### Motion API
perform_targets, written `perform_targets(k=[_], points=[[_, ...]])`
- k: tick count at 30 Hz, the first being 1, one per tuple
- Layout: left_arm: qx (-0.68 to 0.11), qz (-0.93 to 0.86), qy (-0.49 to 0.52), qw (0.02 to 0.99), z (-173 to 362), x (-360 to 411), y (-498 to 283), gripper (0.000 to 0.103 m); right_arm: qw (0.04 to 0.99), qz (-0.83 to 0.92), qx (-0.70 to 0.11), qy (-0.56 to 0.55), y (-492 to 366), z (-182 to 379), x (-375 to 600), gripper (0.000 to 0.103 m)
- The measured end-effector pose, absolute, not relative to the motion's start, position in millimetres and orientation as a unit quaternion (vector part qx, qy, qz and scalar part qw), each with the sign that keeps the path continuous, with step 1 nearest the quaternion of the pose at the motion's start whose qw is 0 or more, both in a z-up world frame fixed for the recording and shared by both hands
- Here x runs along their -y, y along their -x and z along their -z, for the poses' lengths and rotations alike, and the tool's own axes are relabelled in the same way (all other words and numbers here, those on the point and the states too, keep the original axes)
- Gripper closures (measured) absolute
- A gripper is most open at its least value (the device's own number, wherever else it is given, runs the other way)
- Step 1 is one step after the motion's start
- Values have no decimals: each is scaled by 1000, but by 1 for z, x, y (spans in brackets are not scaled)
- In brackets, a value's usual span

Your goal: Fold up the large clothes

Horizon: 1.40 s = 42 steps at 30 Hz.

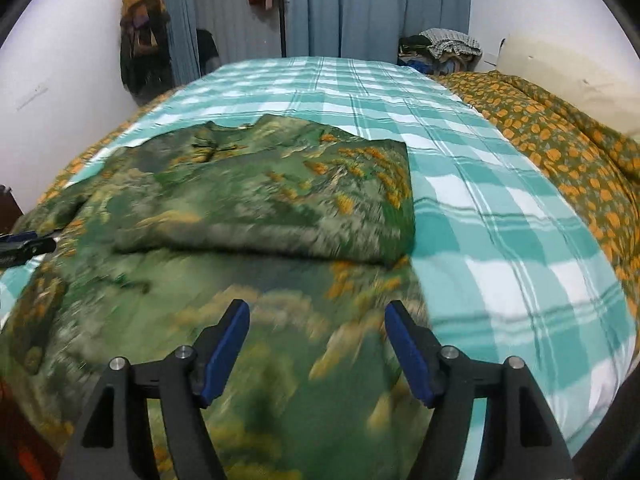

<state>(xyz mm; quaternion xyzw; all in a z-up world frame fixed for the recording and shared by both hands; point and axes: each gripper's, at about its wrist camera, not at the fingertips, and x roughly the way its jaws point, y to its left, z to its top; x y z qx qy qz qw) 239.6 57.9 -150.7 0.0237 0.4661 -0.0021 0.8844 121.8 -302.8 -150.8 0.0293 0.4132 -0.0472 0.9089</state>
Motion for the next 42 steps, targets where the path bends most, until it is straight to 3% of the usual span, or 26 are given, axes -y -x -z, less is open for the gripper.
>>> perform_targets(k=[5, 13, 23, 25, 26, 27, 28, 33, 36, 42], points=[[-470, -75, 39, 879, 156, -130, -251, 16, 914, 27, -404, -14, -101, 155, 277, 31], [-430, -168, 326, 825, 190, -291, -269, 16, 914, -26, -404, 21, -100, 154, 240, 31], [-392, -265, 444, 761, 227, -379, -277, 17, 903, -31, -429, 15, -102, 166, 231, 31], [-377, -277, 463, 753, 229, -390, -273, 25, 902, -32, -431, 17, -103, 167, 230, 31], [-374, -282, 466, 750, 229, -393, -273, 39, 901, -32, -432, 18, -103, 167, 229, 31], [-370, -281, 468, 752, 230, -396, -273, 75, 900, -32, -434, 19, -103, 168, 228, 31], [-370, -269, 469, 755, 231, -399, -275, 91, 899, -33, -436, 18, -104, 170, 228, 31], [-374, -260, 408, 791, 205, -386, -281, 97, 897, -34, -440, 9, -104, 174, 228, 31], [-362, -249, 319, 840, 163, -355, -286, 97, 899, -34, -437, 7, -103, 173, 229, 31], [-301, -172, 91, 934, 69, -224, -283, 97, 906, -31, -423, -2, -100, 168, 233, 31]])
